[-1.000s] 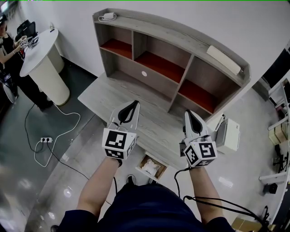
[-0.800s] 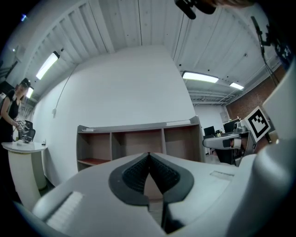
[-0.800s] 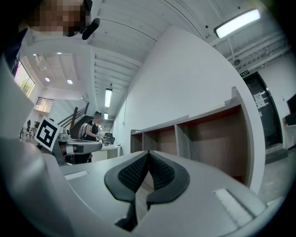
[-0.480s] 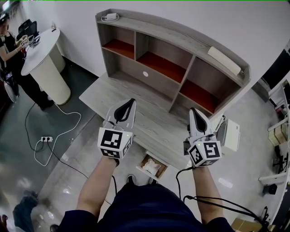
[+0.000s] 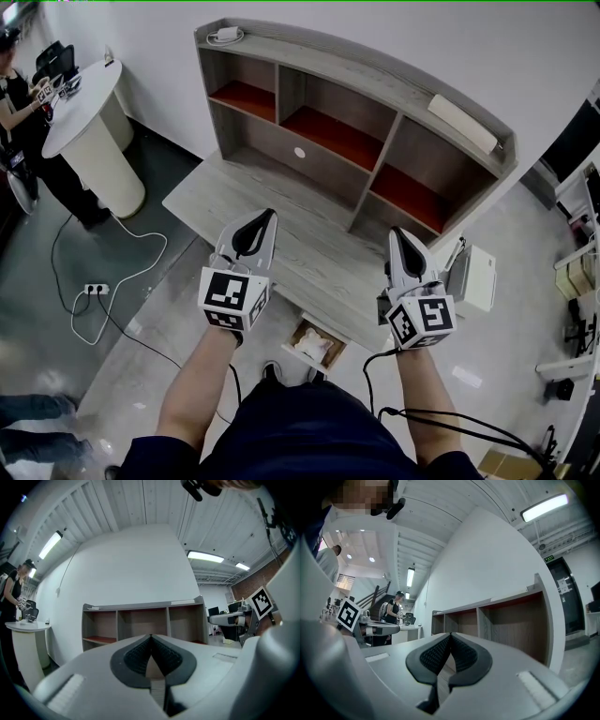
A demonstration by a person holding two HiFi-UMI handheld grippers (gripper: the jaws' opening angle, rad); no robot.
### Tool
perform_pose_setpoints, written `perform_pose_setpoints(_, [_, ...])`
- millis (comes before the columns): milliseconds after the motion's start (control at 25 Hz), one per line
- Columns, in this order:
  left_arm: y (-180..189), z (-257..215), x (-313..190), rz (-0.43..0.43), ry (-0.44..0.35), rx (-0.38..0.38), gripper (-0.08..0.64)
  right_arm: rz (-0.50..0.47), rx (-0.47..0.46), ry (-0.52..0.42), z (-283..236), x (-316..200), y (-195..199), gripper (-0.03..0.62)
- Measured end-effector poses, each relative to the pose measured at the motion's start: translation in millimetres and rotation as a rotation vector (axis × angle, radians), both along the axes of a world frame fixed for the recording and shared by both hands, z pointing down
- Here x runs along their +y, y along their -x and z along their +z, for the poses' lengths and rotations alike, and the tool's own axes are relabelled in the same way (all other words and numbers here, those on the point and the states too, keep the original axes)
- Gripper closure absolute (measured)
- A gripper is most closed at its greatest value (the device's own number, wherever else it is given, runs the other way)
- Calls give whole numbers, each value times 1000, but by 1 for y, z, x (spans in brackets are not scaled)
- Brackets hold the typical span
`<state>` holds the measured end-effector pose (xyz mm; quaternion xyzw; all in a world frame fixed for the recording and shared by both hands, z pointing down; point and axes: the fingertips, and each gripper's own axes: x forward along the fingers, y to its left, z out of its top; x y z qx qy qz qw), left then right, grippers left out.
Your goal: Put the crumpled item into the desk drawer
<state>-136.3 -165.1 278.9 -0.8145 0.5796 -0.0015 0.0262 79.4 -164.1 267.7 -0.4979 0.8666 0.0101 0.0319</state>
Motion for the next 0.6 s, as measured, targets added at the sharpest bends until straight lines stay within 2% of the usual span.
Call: perform_pose_setpoints(600, [-3, 4, -6, 14, 14, 11, 555, -13, -9, 20, 6, -1, 6, 586])
